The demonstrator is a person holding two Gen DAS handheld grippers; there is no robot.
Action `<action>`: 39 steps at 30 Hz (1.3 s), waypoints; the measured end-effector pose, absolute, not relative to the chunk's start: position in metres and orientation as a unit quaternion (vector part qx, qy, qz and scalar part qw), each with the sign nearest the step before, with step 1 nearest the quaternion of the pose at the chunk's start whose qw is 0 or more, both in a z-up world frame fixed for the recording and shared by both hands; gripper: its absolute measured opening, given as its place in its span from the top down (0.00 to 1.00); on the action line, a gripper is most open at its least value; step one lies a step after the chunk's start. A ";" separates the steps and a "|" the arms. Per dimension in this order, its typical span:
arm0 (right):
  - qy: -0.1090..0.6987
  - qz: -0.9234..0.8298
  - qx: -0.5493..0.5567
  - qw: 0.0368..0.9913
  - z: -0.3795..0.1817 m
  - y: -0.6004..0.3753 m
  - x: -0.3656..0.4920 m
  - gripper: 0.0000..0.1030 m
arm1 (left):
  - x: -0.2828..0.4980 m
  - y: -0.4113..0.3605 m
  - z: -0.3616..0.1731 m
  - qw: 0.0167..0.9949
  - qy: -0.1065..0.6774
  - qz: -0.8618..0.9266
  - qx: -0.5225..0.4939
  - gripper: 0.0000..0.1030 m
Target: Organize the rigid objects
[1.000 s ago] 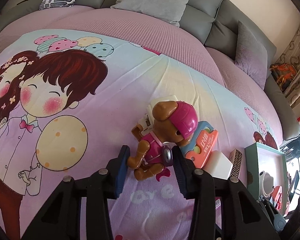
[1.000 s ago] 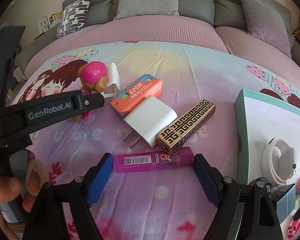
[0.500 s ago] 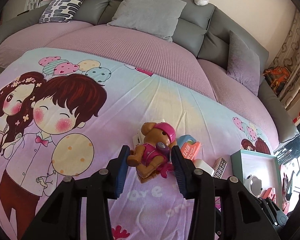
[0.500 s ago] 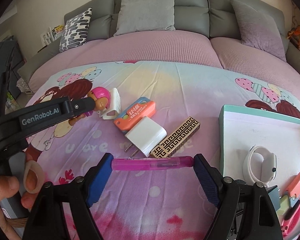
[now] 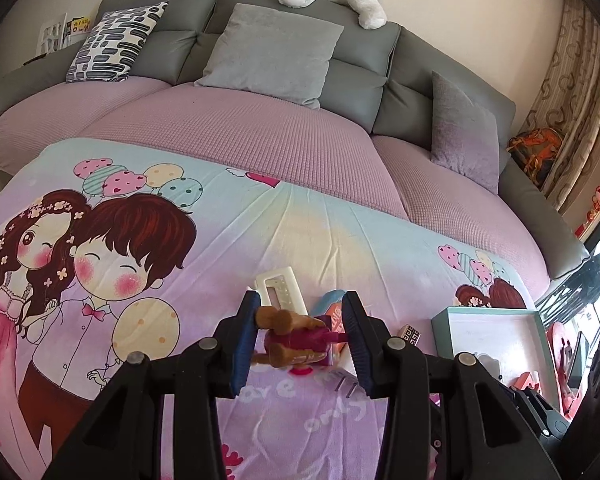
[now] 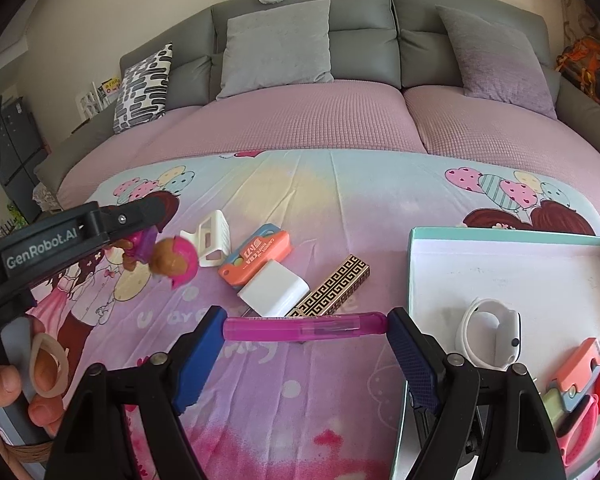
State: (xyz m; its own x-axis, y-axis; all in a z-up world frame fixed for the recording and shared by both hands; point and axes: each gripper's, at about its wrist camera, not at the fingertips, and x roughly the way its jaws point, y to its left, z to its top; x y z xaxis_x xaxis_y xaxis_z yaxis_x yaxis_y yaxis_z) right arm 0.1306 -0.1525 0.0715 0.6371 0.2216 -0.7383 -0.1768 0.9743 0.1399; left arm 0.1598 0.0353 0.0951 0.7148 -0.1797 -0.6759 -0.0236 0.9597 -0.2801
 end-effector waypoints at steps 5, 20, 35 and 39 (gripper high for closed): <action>0.405 0.102 0.037 0.908 0.075 -0.161 0.130 0.19 | 0.157 0.028 0.102 0.920 0.369 -0.048 -0.126 0.58; 0.362 0.009 0.093 0.927 0.097 -0.234 0.119 0.19 | 0.148 -0.001 0.120 0.928 0.349 -0.076 -0.105 0.58; 0.367 -0.093 0.101 0.920 0.092 -0.303 0.111 0.19 | 0.152 -0.071 0.119 0.920 0.364 -0.131 -0.063 0.58; 0.369 -0.111 0.105 0.917 0.090 -0.317 0.108 0.19 | 0.158 -0.096 0.113 0.912 0.377 -0.152 -0.053 0.62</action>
